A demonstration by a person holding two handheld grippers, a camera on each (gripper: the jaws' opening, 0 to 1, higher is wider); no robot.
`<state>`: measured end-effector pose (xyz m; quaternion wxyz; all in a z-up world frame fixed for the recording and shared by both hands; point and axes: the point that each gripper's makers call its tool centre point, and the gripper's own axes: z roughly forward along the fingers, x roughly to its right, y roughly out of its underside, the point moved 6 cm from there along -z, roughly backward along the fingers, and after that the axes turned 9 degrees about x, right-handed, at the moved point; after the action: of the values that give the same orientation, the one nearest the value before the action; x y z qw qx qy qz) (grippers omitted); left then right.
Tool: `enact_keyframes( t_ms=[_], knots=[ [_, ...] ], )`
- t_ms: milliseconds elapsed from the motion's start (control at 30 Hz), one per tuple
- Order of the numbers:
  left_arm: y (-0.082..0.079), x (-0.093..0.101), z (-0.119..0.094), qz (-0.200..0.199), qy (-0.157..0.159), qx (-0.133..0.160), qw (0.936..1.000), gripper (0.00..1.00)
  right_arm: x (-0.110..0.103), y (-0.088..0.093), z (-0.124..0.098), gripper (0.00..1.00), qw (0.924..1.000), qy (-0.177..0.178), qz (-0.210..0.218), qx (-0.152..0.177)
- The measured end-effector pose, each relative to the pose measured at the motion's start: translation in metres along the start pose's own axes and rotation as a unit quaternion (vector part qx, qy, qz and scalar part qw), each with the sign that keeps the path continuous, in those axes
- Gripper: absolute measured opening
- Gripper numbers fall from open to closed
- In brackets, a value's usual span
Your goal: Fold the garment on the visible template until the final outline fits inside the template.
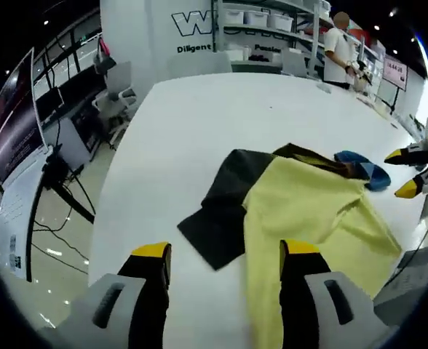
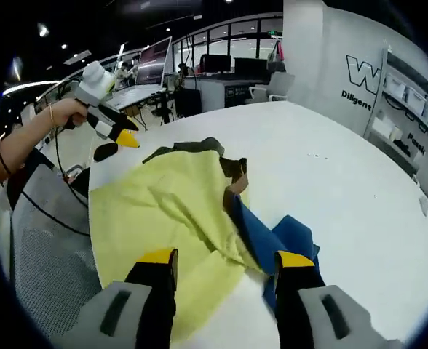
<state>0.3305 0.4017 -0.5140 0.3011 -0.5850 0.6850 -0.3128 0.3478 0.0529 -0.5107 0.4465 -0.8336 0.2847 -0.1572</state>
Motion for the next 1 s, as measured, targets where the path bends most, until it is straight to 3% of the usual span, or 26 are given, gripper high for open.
enact_keyframes(
  t_ms=[33, 67, 567, 700, 800, 867, 967, 1000],
  knots=[
    [-0.002, -0.002, 0.005, 0.004, -0.005, 0.009, 0.9999, 0.58, 0.003, -0.002, 0.004, 0.5, 1.0, -0.001, -0.002, 0.005],
    [-0.007, -0.004, 0.014, 0.009, -0.006, 0.038, 0.9992, 0.58, 0.006, -0.004, 0.009, 0.5, 1.0, -0.003, -0.003, 0.005],
    [0.003, -0.016, 0.055, 0.016, -0.005, 0.007, 0.9998, 0.45, 0.02, -0.013, 0.048, 0.42, 0.9999, -0.016, -0.004, 0.003],
    [0.001, -0.02, 0.083, 0.005, 0.024, 0.0, 0.9997, 0.49, 0.025, -0.012, 0.067, 0.37, 0.9991, -0.037, -0.018, -0.01],
    [0.0, -0.015, 0.094, 0.013, 0.051, -0.003, 0.9986, 0.47, 0.023, -0.012, 0.077, 0.3, 0.9979, -0.057, -0.025, -0.015],
    [0.001, -0.012, 0.101, 0.033, 0.065, -0.009, 0.9973, 0.44, 0.021, -0.012, 0.084, 0.19, 0.9964, -0.073, -0.035, -0.025],
    [0.003, -0.012, 0.108, 0.017, 0.069, -0.014, 0.9974, 0.39, 0.022, -0.012, 0.091, 0.0, 0.9955, -0.08, -0.039, -0.033],
    [0.005, -0.011, 0.109, 0.0, 0.075, -0.023, 0.9969, 0.37, 0.022, -0.012, 0.093, 0.0, 0.995, -0.085, -0.037, -0.036]
  ],
)
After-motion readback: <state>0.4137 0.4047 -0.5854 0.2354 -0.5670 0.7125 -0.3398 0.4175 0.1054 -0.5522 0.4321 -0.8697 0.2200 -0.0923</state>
